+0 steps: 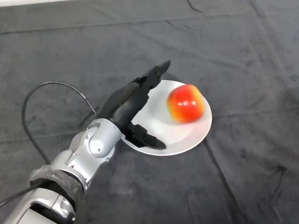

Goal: Move the apple to the plate

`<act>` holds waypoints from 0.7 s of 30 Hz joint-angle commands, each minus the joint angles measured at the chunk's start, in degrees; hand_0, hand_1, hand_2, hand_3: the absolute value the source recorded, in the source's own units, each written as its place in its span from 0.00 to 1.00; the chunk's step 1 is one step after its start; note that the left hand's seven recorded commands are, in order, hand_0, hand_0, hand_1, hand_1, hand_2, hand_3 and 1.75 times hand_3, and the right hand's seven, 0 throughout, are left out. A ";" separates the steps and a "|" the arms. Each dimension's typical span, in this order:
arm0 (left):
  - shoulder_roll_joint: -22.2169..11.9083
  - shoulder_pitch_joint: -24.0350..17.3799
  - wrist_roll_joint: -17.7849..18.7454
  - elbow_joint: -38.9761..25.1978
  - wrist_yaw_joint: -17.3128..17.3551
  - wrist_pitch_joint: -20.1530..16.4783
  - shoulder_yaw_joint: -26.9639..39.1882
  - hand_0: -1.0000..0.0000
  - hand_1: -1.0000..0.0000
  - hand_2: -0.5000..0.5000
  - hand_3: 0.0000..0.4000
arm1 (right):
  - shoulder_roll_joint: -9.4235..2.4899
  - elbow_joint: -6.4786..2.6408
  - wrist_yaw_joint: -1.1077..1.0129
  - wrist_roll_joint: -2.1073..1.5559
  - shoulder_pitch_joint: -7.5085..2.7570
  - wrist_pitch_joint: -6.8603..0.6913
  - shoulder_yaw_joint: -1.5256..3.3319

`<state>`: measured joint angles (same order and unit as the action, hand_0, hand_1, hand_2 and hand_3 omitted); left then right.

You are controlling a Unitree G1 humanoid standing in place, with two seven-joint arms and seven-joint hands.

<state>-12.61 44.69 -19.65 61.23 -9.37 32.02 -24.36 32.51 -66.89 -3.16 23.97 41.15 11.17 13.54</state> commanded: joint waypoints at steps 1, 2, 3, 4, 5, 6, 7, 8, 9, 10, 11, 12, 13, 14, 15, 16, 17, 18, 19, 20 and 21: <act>-2.95 0.68 2.17 1.34 -1.24 1.29 0.82 1.00 1.00 0.50 0.00 | 1.54 -0.12 0.25 0.18 0.09 0.03 -0.14; -3.19 0.53 2.38 1.19 -1.38 1.39 1.14 1.00 1.00 0.50 0.00 | 1.53 -0.14 0.25 0.19 0.10 0.04 -0.14; -3.44 0.36 2.62 1.04 -1.52 1.48 1.50 1.00 1.00 0.50 0.00 | 1.53 -0.15 0.26 0.19 0.11 0.05 -0.14; -3.67 0.23 2.84 0.89 -1.62 1.54 1.82 1.00 1.00 0.50 0.00 | 1.53 -0.16 0.26 0.19 0.11 0.06 -0.13; -3.91 0.08 3.09 0.72 -1.73 1.57 2.20 1.00 1.00 0.50 0.00 | 1.53 -0.18 0.27 0.19 0.11 0.07 -0.13; -4.12 -0.04 3.31 0.55 -1.81 1.58 2.53 1.00 1.00 0.50 0.00 | 1.53 -0.19 0.27 0.19 0.12 0.08 -0.13; -4.37 -0.19 3.60 0.31 -1.91 1.56 2.96 1.00 1.00 0.50 0.00 | 1.53 -0.20 0.28 0.19 0.12 0.09 -0.13; -4.58 -0.31 3.83 0.12 -1.97 1.54 3.30 1.00 1.00 0.50 0.00 | 1.53 -0.20 0.28 0.20 0.12 0.09 -0.13; -4.80 -0.44 4.06 -0.08 -2.03 1.54 3.65 1.00 1.00 0.50 0.00 | 1.53 -0.21 0.28 0.20 0.13 0.10 -0.12; -5.14 -0.62 4.39 -0.37 -2.07 1.55 4.13 1.00 1.00 0.50 0.00 | 1.53 -0.22 0.29 0.20 0.13 0.10 -0.12; -5.43 -0.75 4.66 -0.62 -2.07 1.55 4.52 1.00 1.00 0.50 0.00 | 1.53 -0.22 0.29 0.20 0.13 0.11 -0.12; -5.73 -0.88 4.94 -0.90 -2.06 1.51 4.94 1.00 1.00 0.50 0.00 | 1.53 -0.22 0.30 0.20 0.13 0.11 -0.12; -6.17 -1.07 5.33 -1.30 -2.03 1.49 5.50 1.00 1.00 0.50 0.00 | 1.53 -0.22 0.30 0.20 0.13 0.12 -0.12; -6.52 -1.23 5.63 -1.62 -2.03 1.48 5.95 1.00 1.00 0.50 0.00 | 1.52 -0.22 0.30 0.20 0.12 0.12 -0.12; -6.89 -1.38 5.95 -1.98 -2.01 1.44 6.42 1.00 1.00 0.50 0.00 | 1.52 -0.22 0.30 0.20 0.12 0.12 -0.12; -7.45 -1.58 6.41 -2.47 -1.94 1.38 7.09 1.00 1.00 0.50 0.00 | 1.52 -0.22 0.31 0.20 0.12 0.12 -0.12; -7.92 -1.72 6.78 -2.83 -1.86 1.38 7.64 1.00 1.00 0.50 0.00 | 1.52 -0.21 0.31 0.19 0.12 0.12 -0.12; -8.48 -1.86 7.22 -3.17 -1.72 1.42 8.25 1.00 1.00 0.50 0.00 | 1.52 -0.21 0.31 0.19 0.11 0.12 -0.12; -9.18 -1.99 7.76 -3.55 -1.54 1.44 9.01 1.00 1.00 0.50 0.00 | 1.52 -0.20 0.31 0.19 0.11 0.12 -0.12; -9.88 -2.09 8.30 -3.92 -1.39 1.43 9.79 1.00 1.00 0.50 0.00 | 1.52 -0.20 0.31 0.19 0.10 0.12 -0.12; -10.50 -2.18 8.79 -4.24 -1.27 1.40 10.50 1.00 1.00 0.50 0.00 | 1.52 -0.19 0.32 0.19 0.10 0.12 -0.12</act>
<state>-20.54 43.88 -11.33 59.53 -10.84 32.75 -14.34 32.51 -66.90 -3.15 23.97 41.17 11.22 13.54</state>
